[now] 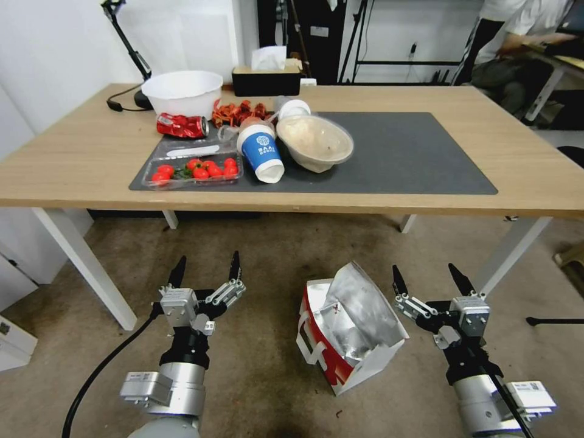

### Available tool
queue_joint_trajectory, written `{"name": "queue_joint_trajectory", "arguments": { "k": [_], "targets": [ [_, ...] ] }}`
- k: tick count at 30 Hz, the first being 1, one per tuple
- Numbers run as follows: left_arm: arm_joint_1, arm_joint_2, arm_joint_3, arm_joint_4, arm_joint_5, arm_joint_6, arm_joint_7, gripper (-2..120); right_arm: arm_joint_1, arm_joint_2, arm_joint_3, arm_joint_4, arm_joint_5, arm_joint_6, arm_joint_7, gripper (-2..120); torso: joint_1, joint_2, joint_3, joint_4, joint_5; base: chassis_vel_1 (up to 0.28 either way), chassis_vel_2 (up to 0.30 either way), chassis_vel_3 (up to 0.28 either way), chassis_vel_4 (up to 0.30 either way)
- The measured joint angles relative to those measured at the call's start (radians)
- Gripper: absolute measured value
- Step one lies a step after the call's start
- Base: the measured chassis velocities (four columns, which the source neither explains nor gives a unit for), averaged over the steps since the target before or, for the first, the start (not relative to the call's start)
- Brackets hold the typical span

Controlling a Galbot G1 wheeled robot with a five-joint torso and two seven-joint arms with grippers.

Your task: Pick up the food delivery bag from the floor and place it on the table.

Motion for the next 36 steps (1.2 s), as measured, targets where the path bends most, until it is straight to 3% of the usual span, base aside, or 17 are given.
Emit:
{"name": "queue_joint_trajectory", "arguments": {
  "k": [36],
  "targets": [
    [0.003, -0.004, -0.007, 0.014, 0.005, -0.026, 0.000, 100, 0.001, 0.000, 0.000, -0.006, 0.000, -0.004, -0.002, 100, -0.050, -0.147, -0.097, 0.0000, 0.0000, 0.000, 0.000, 0.000, 0.000]
  ]
}}
